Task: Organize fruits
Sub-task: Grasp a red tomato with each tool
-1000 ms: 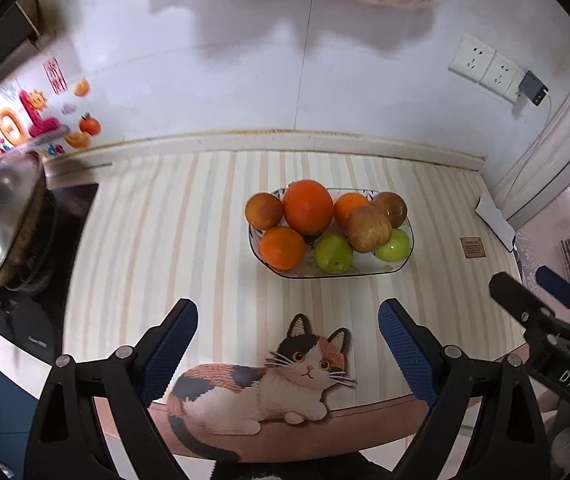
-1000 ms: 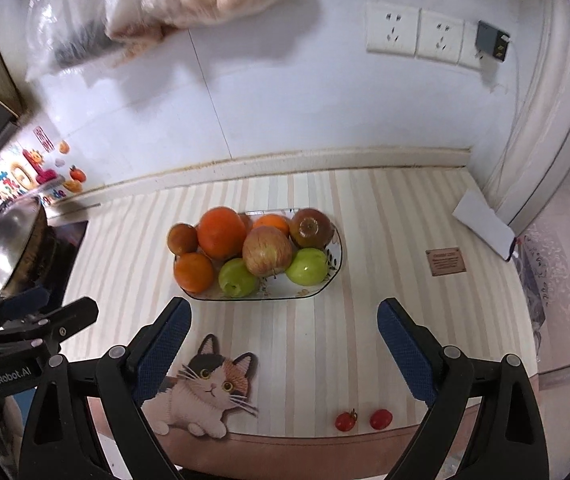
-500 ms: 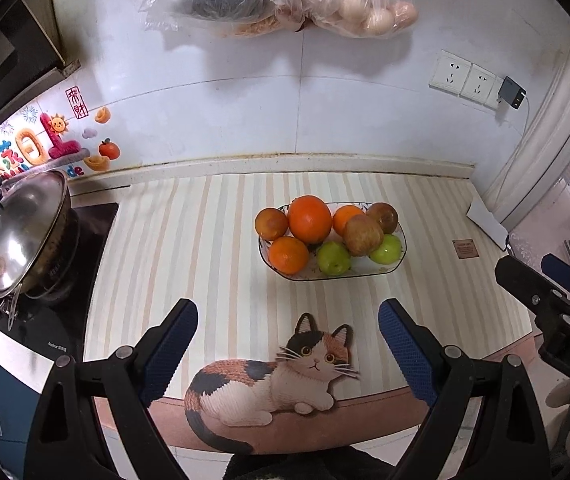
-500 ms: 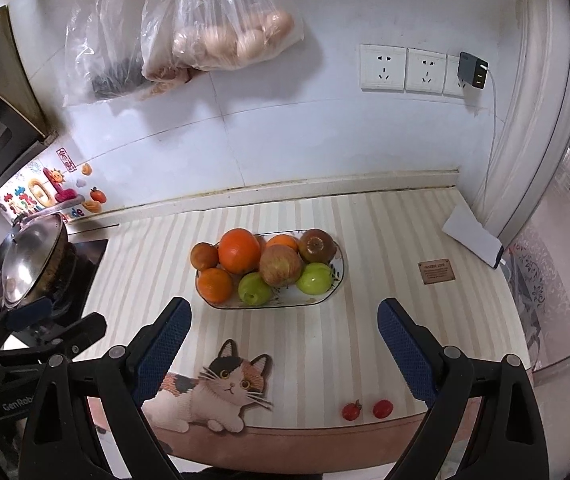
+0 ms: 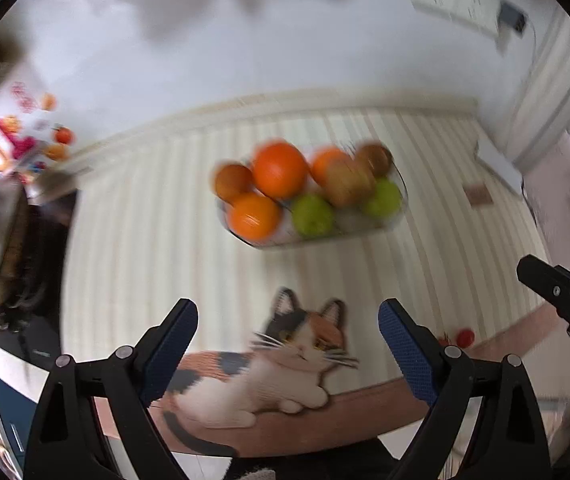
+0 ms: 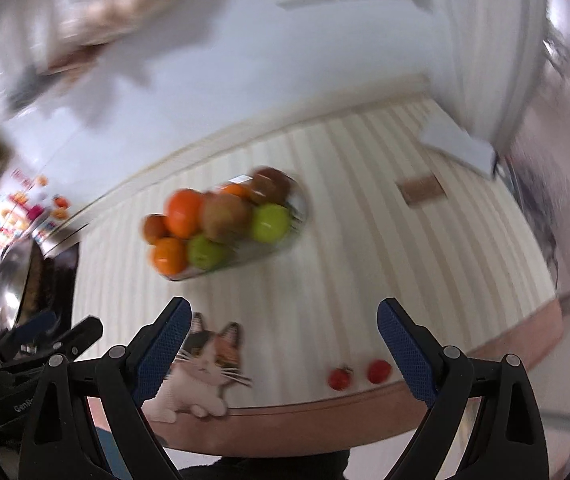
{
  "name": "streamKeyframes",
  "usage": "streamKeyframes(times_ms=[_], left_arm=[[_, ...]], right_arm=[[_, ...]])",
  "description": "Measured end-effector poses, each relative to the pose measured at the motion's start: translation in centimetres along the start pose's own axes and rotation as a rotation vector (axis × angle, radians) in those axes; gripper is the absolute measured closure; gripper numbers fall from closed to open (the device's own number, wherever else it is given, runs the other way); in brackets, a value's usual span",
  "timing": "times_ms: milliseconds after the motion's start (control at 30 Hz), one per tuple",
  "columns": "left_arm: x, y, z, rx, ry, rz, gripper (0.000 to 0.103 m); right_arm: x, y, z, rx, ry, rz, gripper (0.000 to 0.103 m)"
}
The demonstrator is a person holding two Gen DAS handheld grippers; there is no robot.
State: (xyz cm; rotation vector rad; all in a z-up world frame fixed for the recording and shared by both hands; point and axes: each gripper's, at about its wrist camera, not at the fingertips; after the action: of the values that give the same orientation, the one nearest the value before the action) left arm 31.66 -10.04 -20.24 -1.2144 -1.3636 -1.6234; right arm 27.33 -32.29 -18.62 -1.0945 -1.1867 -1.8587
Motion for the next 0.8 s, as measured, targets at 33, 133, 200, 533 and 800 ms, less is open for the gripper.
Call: streamKeyframes(times_ms=[33, 133, 200, 533, 800], left_arm=[[-1.3, 0.0, -1.0, -0.016, -0.006, 0.031, 0.010], [-3.9, -0.1, -3.4, -0.063, -0.036, 0.092, 0.010], [-5.8, -0.4, -5.4, -0.105, -0.050, 0.138, 0.010], [-11.9, -3.0, -9.4, -0.180, -0.081, 0.322, 0.014], [-12.2, -3.9, -11.0, -0.212, -0.113, 0.349, 0.022]], right_arm=[[-0.9, -0.2, -1.2, -0.018, -0.016, 0.018, 0.014], [-3.5, -1.1, -4.5, -0.055, -0.055, 0.067, 0.028], [-5.2, -2.1, -6.5, -0.097, -0.045, 0.106, 0.035], [-12.5, -7.0, -11.7, -0.289, 0.025, 0.252, 0.061], [-13.7, -7.6, -10.8, -0.233, 0.008, 0.248, 0.072]])
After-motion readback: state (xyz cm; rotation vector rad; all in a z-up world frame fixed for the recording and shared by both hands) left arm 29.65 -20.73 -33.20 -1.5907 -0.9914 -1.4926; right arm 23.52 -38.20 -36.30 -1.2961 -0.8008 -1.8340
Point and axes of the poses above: each gripper's, at about its wrist camera, not at the fingertips, and x roughly against the way its jaws point, z to its left, y to its top, and after that the axes turned 1 degree about -x, right-handed
